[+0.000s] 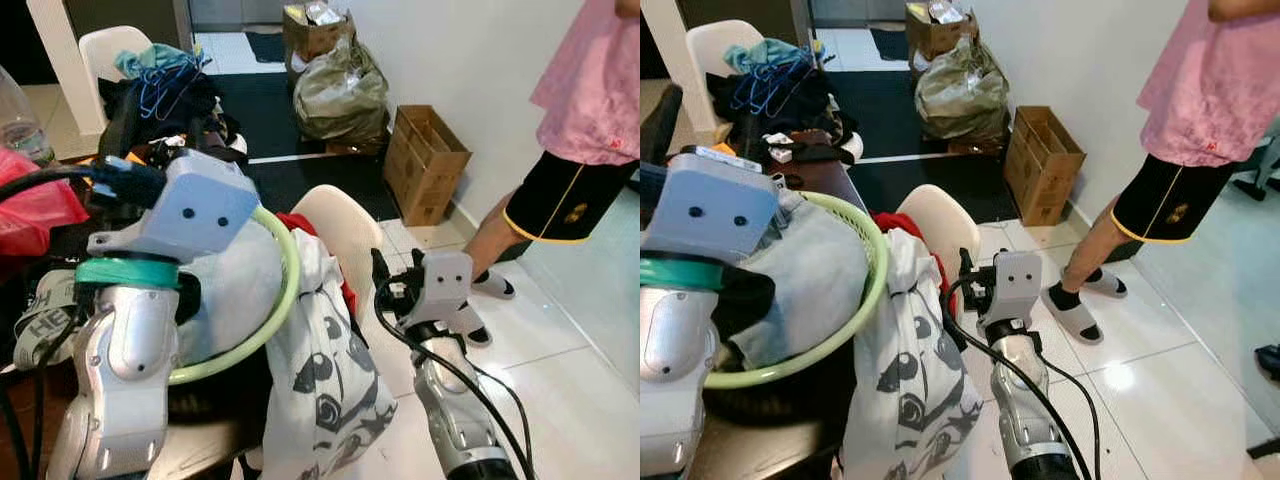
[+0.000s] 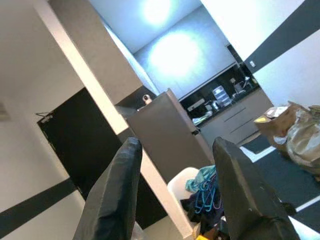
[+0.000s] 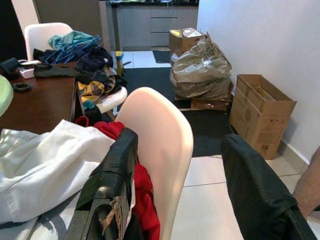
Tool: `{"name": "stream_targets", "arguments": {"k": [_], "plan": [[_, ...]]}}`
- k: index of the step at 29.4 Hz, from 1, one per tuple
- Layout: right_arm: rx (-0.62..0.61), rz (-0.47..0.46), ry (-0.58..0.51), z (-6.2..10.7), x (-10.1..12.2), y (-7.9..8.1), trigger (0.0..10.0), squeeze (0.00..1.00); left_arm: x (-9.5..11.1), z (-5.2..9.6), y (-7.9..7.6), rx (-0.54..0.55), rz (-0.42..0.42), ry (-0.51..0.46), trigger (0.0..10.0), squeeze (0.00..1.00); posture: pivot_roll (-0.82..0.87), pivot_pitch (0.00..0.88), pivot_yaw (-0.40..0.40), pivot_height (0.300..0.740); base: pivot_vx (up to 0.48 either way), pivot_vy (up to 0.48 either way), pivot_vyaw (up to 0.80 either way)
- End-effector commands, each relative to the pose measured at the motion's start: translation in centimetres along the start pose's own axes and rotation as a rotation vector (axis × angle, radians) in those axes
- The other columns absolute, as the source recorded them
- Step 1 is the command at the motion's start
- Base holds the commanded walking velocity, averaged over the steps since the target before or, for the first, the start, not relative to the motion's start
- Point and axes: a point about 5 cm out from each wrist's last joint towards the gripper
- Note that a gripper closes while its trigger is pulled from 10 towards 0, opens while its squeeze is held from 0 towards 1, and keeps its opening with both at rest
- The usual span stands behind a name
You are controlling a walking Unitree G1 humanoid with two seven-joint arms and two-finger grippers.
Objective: Hang hanger
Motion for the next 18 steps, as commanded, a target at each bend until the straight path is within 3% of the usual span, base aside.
{"name": "stream_targets", "arguments": {"k": [1, 2, 3, 4, 5, 8, 11, 14, 18], "plan": [[0.007, -0.002, 0.022, -0.1, -0.3, 0.2, 10.0, 0.00, -1.7, -0.3, -0.1, 0.014, 0.067, 0.182, 10.0, 0.00, 0.01, 0.127, -0.008, 0.740, 0.000, 0.000, 0.00], [0.007, -0.002, 0.022, -0.1, -0.3, 0.2, 10.0, 0.00, -1.7, -0.3, -0.1, 0.014, 0.067, 0.182, 10.0, 0.00, 0.01, 0.127, -0.008, 0.740, 0.000, 0.000, 0.00], [0.010, -0.005, 0.022, -0.1, -0.4, 0.3, 10.0, 0.00, -4.4, 0.3, -1.1, -0.043, 0.214, 0.479, 10.0, 0.00, 0.02, 0.126, -0.007, 0.740, 0.000, 0.000, 0.00], [0.010, -0.005, 0.024, -0.1, -0.4, 0.3, 10.0, 0.00, -5.7, 0.8, -1.8, -0.104, 0.274, 0.596, 10.0, 0.00, 0.02, 0.126, -0.008, 0.740, 0.000, 0.000, 0.00], [0.010, -0.005, 0.024, -0.1, -0.4, 0.3, 10.0, 0.00, -5.7, 0.8, -1.8, -0.104, 0.274, 0.596, 10.0, 0.00, 0.02, 0.126, -0.008, 0.740, 0.000, 0.000, 0.00], [0.011, -0.006, 0.028, 0.0, -0.5, 0.3, 10.0, 0.00, -7.8, 1.7, -2.6, -0.218, 0.308, 0.718, 10.0, 0.00, 0.02, 0.126, -0.009, 0.740, 0.000, 0.000, 0.00], [0.014, -0.008, 0.028, -0.1, -0.5, 0.3, 10.0, 0.00, -8.9, 1.8, -2.9, -0.296, 0.287, 0.725, 10.0, 0.00, 0.03, 0.123, -0.010, 0.740, 0.000, 0.000, 0.00], [0.017, -0.010, 0.026, -0.1, -0.4, 0.4, 10.0, 0.00, -10.1, 1.8, -2.9, -0.351, 0.316, 0.749, 10.0, 0.00, 0.03, 0.122, -0.009, 0.740, 0.000, 0.000, 0.00], [0.017, -0.009, 0.019, -0.2, -0.3, 0.4, 10.0, 0.00, -11.0, 0.9, -1.8, -0.354, 0.226, 0.746, 10.0, 0.00, 0.02, 0.118, -0.005, 0.740, 0.000, 0.000, 0.00]]}}
Point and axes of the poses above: a point about 5 cm out from each wrist's last joint towards the gripper, its own z axis pointing back from the gripper into the wrist, its own x axis along the axis of the wrist's last joint, y = z × x, and after that the axes turned 6 degrees about -z, right-handed
